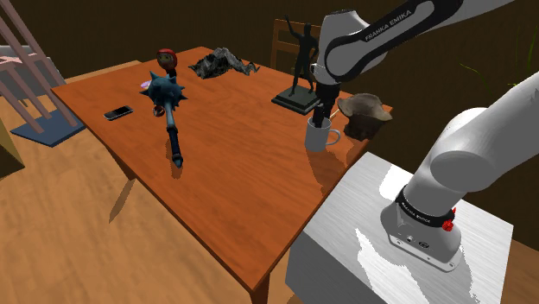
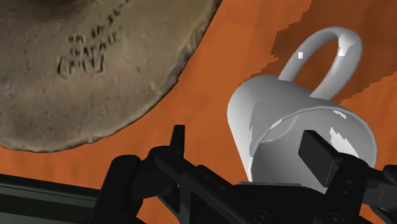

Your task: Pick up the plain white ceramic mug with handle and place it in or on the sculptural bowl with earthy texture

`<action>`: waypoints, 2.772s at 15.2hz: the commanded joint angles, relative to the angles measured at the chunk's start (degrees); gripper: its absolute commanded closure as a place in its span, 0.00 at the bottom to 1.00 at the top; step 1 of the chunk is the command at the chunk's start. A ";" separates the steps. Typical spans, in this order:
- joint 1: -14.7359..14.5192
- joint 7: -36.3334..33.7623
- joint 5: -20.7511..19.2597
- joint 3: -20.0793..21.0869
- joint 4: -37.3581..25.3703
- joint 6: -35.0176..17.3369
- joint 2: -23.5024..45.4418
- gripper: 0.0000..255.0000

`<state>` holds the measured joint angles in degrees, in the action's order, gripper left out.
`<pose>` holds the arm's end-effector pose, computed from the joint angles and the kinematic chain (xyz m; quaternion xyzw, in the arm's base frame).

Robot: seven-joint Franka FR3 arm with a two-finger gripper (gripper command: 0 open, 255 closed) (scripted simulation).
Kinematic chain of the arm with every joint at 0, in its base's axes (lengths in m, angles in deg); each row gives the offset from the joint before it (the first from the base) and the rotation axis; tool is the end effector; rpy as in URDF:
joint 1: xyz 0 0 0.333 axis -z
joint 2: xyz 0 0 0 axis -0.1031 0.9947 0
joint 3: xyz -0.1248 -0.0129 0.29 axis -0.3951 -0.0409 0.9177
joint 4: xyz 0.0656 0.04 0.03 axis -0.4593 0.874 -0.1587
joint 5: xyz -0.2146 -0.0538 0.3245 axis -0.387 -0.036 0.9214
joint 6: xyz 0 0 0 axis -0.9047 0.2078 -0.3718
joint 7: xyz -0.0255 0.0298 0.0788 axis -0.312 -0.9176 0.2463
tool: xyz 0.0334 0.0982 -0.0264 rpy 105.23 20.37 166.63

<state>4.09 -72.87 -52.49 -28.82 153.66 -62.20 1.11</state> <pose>0.3807 -0.0223 0.3506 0.9914 0.1296 -0.0196 0.0025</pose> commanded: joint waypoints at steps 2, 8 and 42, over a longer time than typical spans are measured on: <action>0.00 0.00 0.00 0.00 0.00 -0.01 0.01 0.00; 0.00 0.00 0.00 0.00 0.00 -0.01 0.01 1.00; -0.14 0.18 0.53 0.97 -16.81 26.05 -9.25 1.00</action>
<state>3.92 -72.83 -51.95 -27.80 138.05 -37.36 -8.16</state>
